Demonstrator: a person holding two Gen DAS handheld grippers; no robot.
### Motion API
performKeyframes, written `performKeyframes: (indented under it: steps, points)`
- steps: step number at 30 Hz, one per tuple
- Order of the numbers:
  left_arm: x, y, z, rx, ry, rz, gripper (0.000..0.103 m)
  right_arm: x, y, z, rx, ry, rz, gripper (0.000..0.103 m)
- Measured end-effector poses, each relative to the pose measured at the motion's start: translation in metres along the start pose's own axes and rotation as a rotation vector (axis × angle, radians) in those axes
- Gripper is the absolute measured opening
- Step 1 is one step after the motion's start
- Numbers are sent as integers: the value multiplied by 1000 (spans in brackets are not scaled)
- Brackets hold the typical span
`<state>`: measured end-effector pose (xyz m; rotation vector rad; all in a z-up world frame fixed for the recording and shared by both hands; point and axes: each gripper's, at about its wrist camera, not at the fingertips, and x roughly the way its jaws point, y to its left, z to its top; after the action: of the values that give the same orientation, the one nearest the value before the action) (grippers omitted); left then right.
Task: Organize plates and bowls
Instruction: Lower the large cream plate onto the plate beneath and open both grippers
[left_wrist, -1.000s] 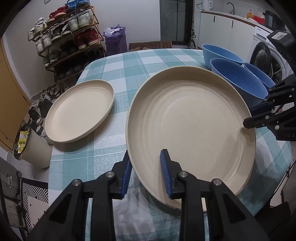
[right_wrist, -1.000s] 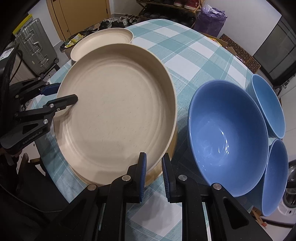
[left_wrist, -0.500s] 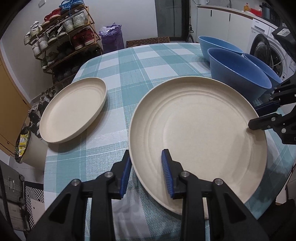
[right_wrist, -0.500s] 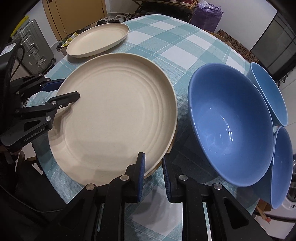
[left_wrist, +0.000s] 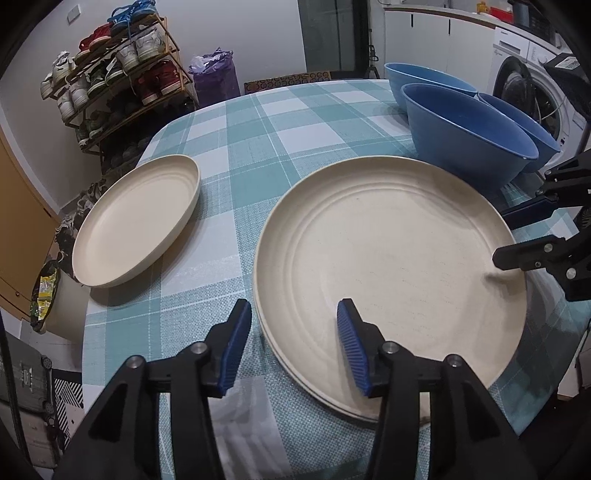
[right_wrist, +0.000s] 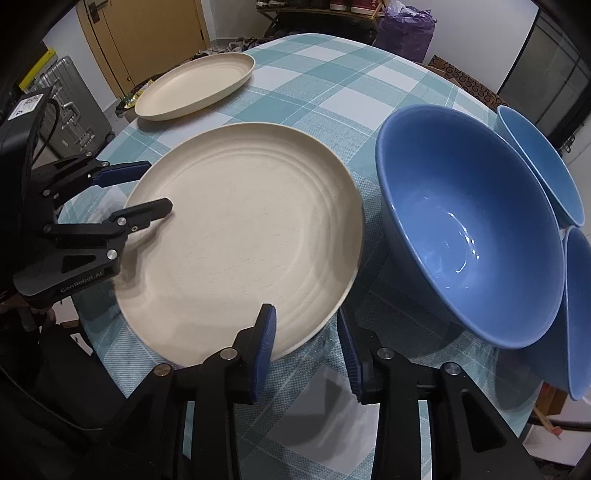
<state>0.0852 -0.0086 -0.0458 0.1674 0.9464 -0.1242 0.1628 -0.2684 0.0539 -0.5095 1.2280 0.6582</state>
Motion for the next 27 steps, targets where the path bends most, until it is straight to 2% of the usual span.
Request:
performKeyframes:
  steps: [3, 6, 7, 8, 9, 10, 12, 16, 20, 21, 22, 27]
  points:
    - [-2, -1, 0, 0, -9, -7, 54, 0, 2, -2, -2, -13, 16, 46]
    - [-4, 1, 0, -9, -17, -26, 56, -2, 4, -5, 4, -25, 24, 49]
    - [-4, 2, 0, -16, -18, -31, 60, -2, 4, -6, 7, -29, 29, 50]
    - [-4, 2, 0, -23, -19, -31, 64, -3, 4, -6, 11, -33, 35, 54]
    - [-4, 3, 0, -29, -21, -28, 75, -3, 4, -7, 14, -39, 41, 62]
    - [-6, 5, 0, -36, -34, -23, 81, -4, 4, -8, 18, -48, 47, 65]
    - [-9, 6, 0, -42, -49, -26, 81, -7, 3, -9, 29, -73, 62, 76]
    - [-11, 8, -1, -55, -54, -48, 88, -10, -3, -11, 64, -105, 78, 81]
    - [-11, 13, -3, -74, -58, -56, 88, -11, -8, -13, 107, -138, 93, 85]
    - [-10, 14, -3, -79, -58, -58, 91, -11, -8, -13, 114, -146, 93, 87]
    - [-10, 16, -3, -87, -61, -60, 102, -11, -10, -13, 119, -150, 94, 89]
    - [-12, 25, -6, -130, -82, -71, 103, -10, -12, -17, 140, -166, 110, 97]
